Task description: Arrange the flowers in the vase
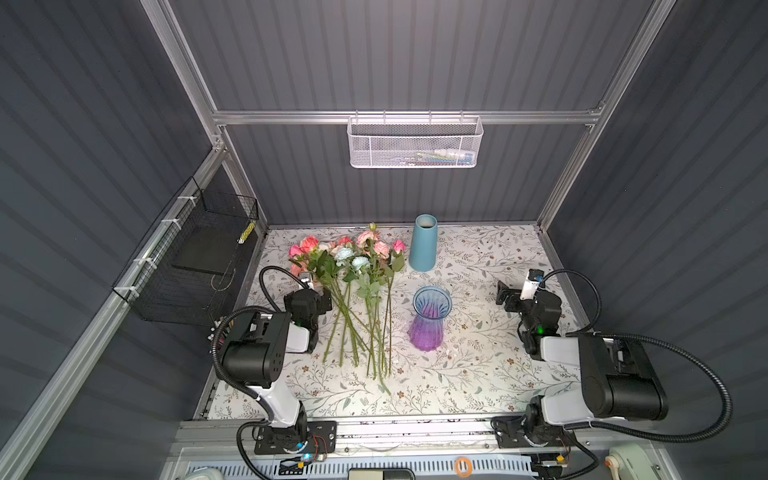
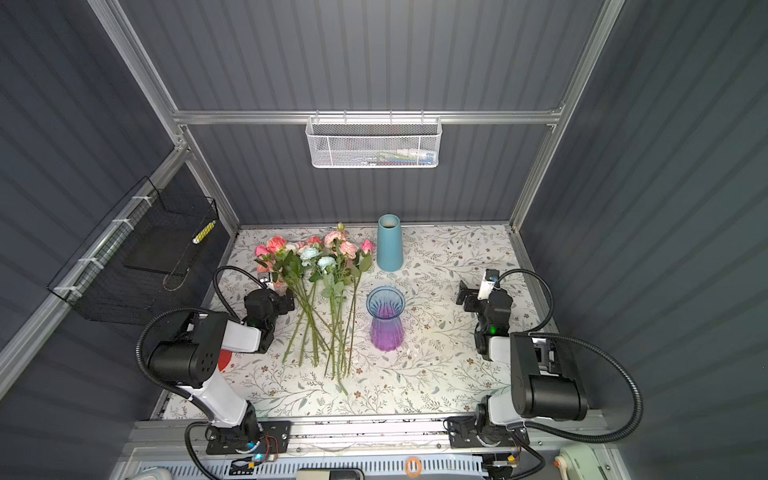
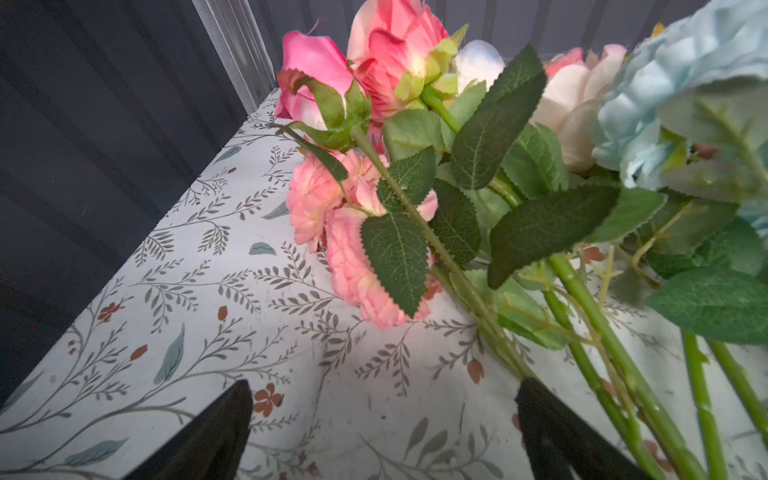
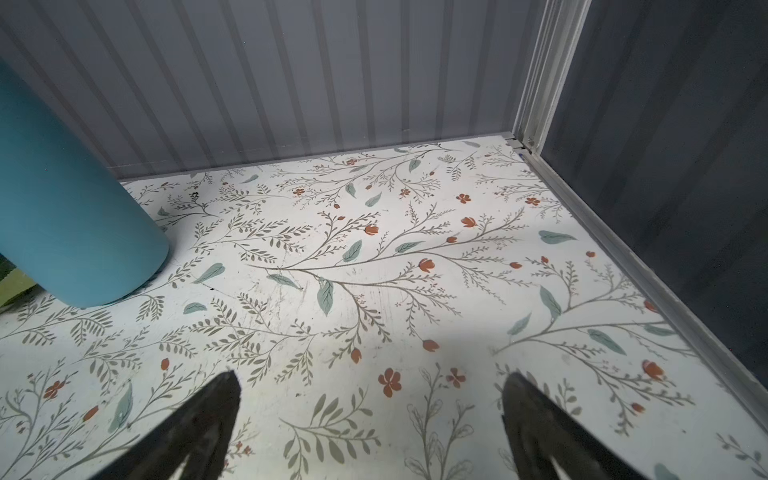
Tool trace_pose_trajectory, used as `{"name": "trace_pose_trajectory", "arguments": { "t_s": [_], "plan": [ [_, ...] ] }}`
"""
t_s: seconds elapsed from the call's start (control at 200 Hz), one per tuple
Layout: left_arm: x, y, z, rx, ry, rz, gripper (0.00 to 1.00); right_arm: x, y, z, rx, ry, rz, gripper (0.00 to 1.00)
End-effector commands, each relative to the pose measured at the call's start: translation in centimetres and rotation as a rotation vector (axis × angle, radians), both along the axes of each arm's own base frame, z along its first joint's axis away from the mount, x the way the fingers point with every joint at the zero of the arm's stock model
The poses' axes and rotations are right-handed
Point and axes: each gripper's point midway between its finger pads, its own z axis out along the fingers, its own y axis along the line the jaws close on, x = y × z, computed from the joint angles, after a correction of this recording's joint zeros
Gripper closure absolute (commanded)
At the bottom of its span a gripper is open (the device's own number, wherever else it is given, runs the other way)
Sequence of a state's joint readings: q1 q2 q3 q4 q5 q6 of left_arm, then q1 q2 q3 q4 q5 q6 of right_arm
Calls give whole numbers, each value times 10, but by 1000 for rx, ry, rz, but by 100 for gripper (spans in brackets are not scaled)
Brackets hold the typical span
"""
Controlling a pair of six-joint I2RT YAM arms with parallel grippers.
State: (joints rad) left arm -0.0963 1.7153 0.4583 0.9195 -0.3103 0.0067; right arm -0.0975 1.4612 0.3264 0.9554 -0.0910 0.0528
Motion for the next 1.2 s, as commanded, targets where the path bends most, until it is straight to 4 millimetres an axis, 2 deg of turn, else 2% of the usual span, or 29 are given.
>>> {"name": "trace_pose_trajectory", "arguments": {
  "t_s": [0.0,1.196],
  "plan": [
    [2,0,3,-13,-14,-2,0,2,3,4,5,-10,12,1],
    [3,-1,3,-14,-15,-8,1,2,4,4,-26,-12,-19,1]
  ]
}}
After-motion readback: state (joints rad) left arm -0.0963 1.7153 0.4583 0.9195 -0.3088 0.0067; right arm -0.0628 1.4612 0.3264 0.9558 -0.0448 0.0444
